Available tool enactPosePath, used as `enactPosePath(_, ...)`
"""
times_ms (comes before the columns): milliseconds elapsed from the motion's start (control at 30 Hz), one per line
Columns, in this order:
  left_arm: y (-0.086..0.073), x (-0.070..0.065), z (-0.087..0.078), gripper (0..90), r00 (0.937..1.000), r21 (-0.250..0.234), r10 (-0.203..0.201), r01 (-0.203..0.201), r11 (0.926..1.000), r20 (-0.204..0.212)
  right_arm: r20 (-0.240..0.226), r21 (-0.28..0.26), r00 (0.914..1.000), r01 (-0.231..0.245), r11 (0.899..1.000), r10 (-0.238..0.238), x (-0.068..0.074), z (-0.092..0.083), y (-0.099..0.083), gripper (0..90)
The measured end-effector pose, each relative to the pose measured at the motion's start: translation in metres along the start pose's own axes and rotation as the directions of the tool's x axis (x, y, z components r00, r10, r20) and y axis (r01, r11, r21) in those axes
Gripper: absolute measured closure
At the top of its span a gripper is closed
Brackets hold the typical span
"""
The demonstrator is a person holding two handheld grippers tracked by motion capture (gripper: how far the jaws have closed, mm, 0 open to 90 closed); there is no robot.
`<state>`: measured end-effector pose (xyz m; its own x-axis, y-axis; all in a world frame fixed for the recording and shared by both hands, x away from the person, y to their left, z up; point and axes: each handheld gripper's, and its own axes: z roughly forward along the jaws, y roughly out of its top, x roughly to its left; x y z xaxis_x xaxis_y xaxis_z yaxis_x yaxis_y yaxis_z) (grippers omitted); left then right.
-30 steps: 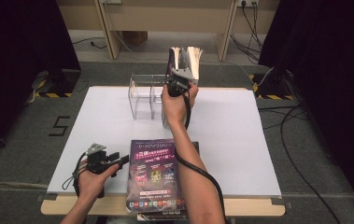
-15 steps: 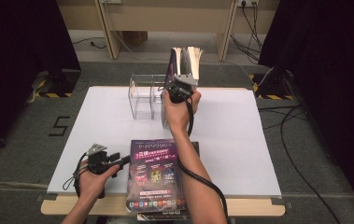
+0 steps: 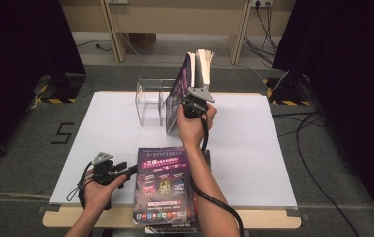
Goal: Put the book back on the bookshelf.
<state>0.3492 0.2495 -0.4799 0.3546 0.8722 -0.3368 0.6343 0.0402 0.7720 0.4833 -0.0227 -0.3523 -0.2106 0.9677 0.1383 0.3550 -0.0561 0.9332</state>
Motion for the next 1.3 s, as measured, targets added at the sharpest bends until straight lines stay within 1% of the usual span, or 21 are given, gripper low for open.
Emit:
enactPosePath(100, 0.0, -0.001, 0.001, 46.0, 1.0, 0.0, 0.003, -0.003, 1.0, 0.002, 0.002, -0.002, 0.9999, -0.013, 1.0, 0.013, -0.004, -0.001, -0.002, 77.2)
enactPosePath(200, 0.0, -0.001, 0.001, 46.0, 1.0, 0.0, 0.002, -0.002, 1.0, 0.002, 0.0, 0.005, 0.9999, -0.011, 1.0, 0.011, -0.004, -0.001, 0.0, 76.8)
enactPosePath(367, 0.0, -0.001, 0.001, 46.0, 1.0, 0.0, 0.001, -0.001, 1.0, 0.002, -0.003, 0.007, 0.9999, -0.014, 1.0, 0.014, -0.002, -0.005, -0.002, 73.5)
enactPosePath(500, -0.001, -0.002, 0.001, 46.1, 1.0, 0.001, 0.004, -0.004, 1.0, 0.003, -0.009, 0.023, 0.9999, -0.013, 1.0, 0.013, -0.004, -0.007, -0.007, 72.0)
enactPosePath(533, -0.001, -0.002, 0.001, 46.0, 1.0, 0.001, 0.004, -0.004, 1.0, 0.003, -0.011, 0.028, 0.9999, -0.006, 1.0, 0.006, -0.005, -0.008, -0.008, 71.5)
enactPosePath(633, -0.001, -0.002, 0.001, 46.0, 1.0, 0.002, 0.003, -0.003, 1.0, 0.002, -0.016, 0.032, 0.9998, -0.008, 0.999, 0.009, -0.006, -0.01, -0.009, 71.0)
enactPosePath(767, -0.002, -0.002, 0.002, 46.0, 1.0, 0.008, -0.003, 0.003, 1.0, 0.006, -0.023, 0.039, 0.9997, -0.009, 0.999, 0.01, -0.008, -0.013, -0.011, 70.5)
enactPosePath(867, -0.002, -0.002, 0.003, 45.9, 1.0, 0.011, -0.006, 0.006, 0.9999, 0.007, -0.035, 0.048, 0.9991, -0.023, 0.999, 0.025, -0.011, -0.015, -0.013, 69.6)
enactPosePath(1000, -0.003, -0.001, 0.003, 45.5, 0.9999, 0.017, -0.014, 0.013, 0.9998, 0.01, -0.043, 0.059, 0.9985, -0.029, 0.998, 0.032, -0.015, -0.017, -0.018, 68.9)
enactPosePath(1300, -0.003, -0.001, 0.005, 46.0, 0.9995, 0.021, -0.029, 0.029, 0.9994, 0.015, -0.065, 0.086, 0.9973, -0.029, 0.996, 0.035, -0.023, -0.028, -0.022, 68.4)
